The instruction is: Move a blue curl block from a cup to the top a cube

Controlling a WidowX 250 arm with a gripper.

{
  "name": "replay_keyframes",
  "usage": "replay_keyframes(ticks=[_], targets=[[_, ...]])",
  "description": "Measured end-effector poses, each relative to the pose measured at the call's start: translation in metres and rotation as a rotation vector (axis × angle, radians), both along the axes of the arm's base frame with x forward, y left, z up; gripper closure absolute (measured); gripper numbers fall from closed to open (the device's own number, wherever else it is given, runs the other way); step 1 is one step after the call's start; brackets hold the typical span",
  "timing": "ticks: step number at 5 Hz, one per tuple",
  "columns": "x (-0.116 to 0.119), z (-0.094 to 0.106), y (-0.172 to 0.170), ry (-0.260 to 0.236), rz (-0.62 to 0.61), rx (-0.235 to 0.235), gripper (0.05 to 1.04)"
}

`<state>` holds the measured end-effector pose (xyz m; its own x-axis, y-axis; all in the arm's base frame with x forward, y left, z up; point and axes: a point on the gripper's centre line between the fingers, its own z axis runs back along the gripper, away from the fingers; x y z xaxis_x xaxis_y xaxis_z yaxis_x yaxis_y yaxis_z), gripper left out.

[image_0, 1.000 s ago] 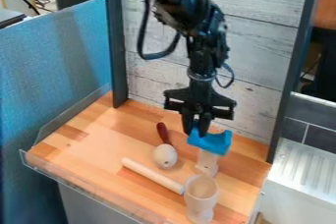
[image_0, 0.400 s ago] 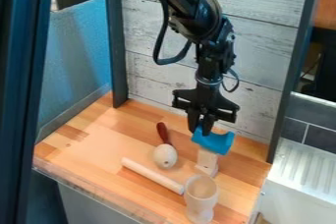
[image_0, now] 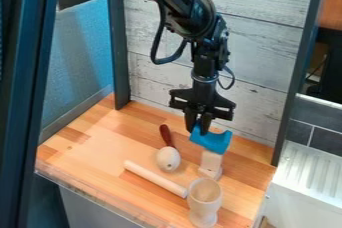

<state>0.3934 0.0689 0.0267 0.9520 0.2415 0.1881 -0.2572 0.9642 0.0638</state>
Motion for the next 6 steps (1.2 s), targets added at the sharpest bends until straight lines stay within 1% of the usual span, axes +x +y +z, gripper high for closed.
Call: replay_keyframes(ticks=[1,2,3,4,5,6], targets=[[-0.002,-0.001,0.001,0.006,-0.007,-0.015,0.862],[-0.007,-0.005,-0.001,0.023,-0.021,-0.03,0.862],[-0.01,-0.008,-0.002,0.031,-0.022,-0.053,0.862],[-0.01,-0.009,-0.002,0.025,-0.018,-0.063,0.829],[-0.011,-0.011,-0.001,0.023,-0.009,-0.069,0.557],[-0.011,-0.012,-0.002,0.016,-0.016,-0.069,0.246]])
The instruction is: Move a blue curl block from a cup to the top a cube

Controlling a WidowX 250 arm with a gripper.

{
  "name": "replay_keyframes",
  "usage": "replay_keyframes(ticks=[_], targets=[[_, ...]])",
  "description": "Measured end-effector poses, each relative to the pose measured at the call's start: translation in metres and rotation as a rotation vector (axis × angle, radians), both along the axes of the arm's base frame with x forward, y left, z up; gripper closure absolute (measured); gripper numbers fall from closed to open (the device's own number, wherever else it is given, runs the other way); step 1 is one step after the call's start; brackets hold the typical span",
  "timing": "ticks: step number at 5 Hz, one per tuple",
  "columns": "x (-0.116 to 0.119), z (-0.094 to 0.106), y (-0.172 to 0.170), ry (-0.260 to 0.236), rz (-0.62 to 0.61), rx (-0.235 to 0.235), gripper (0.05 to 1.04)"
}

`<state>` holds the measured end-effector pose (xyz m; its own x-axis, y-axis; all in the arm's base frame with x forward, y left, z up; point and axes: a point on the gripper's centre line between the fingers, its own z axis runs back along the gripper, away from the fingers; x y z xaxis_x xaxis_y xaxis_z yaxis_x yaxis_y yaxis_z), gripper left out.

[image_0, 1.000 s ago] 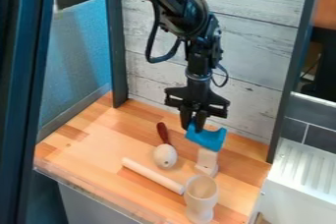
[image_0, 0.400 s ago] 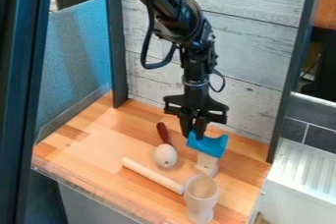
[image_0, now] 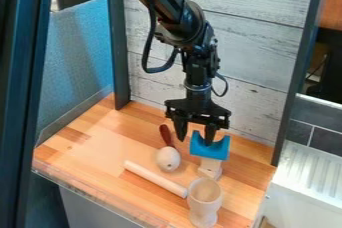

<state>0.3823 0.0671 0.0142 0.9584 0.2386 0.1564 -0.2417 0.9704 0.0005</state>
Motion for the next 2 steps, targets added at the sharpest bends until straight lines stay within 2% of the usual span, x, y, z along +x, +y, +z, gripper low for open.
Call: replay_keyframes(ticks=[1,2], targets=[[-0.003,0.01,0.004,0.001,0.018,-0.02,0.074],[-0.009,0.052,0.019,-0.054,0.074,-0.056,0.078]])
